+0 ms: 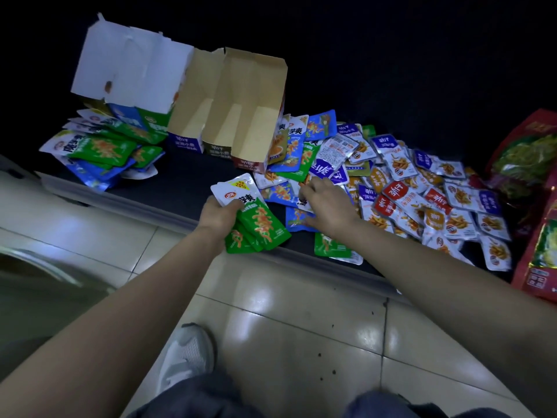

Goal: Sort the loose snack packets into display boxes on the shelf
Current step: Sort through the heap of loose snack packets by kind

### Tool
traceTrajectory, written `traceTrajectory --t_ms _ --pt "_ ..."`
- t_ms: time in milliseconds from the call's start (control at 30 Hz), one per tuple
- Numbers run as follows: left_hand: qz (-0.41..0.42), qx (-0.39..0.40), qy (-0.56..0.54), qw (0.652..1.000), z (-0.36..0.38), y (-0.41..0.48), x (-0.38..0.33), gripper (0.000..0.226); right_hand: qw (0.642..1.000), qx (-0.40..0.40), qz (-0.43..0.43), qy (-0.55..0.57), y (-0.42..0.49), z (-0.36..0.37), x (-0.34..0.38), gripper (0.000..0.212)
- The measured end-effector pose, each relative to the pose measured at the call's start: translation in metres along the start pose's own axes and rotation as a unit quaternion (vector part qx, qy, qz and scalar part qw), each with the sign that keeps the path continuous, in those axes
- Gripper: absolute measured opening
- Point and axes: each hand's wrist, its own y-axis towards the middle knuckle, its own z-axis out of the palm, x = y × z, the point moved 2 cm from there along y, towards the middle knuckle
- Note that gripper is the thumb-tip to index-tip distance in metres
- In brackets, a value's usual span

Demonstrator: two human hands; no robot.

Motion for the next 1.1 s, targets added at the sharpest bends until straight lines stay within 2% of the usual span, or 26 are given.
traceTrajectory --t_ms 233,367,567,633,700,800,867,933,1000,1100 --pt "0.007 0.018 0.039 0.999 -0.009 0.014 -0.004 0.032 0.996 -0.086 -0.007 -0.003 0.01 -0.011 0.001 0.019" --pt "-0.001 0.017 0.028 0.999 -0.006 0.016 -0.01 0.027 0.981 -0.163 -0.006 0.108 0.004 -0.025 -0.002 0.012" --pt "-0.002 0.023 0.065 0.998 -0.003 0.009 -0.013 0.027 0.931 -0.264 0.042 0.251 -0.005 -0.042 0.016 0.006" --pt "-0.017 0.044 0.018 0.999 0.001 0.001 -0.013 0.018 0.929 -0.238 0.014 0.284 -0.005 -0.04 0.022 0.004" --pt "-0.041 0.054 -0.044 0.997 0.007 -0.006 -0.014 0.014 0.93 -0.171 -0.038 0.323 -0.007 -0.035 0.033 0.004" --pt "-0.083 0.078 -0.165 0.98 0.01 -0.012 -0.015 0.038 0.927 -0.115 -0.104 0.343 -0.008 -0.028 0.052 0.009" --pt "-0.071 0.106 -0.185 0.974 0.009 -0.013 -0.016 0.051 0.922 -0.095 -0.118 0.357 -0.006 -0.028 0.059 0.013" --pt "-0.022 0.073 -0.164 0.983 0.003 -0.011 -0.018 0.036 0.91 -0.068 -0.12 0.392 -0.001 -0.032 0.064 0.018" --pt "0.007 0.042 -0.154 0.987 -0.006 -0.008 -0.02 0.03 0.902 -0.04 -0.086 0.422 0.005 -0.036 0.071 0.039" --pt "0.013 0.067 -0.191 0.979 -0.022 -0.002 -0.025 0.031 0.914 0.04 -0.03 0.403 0.018 -0.044 0.088 0.088"
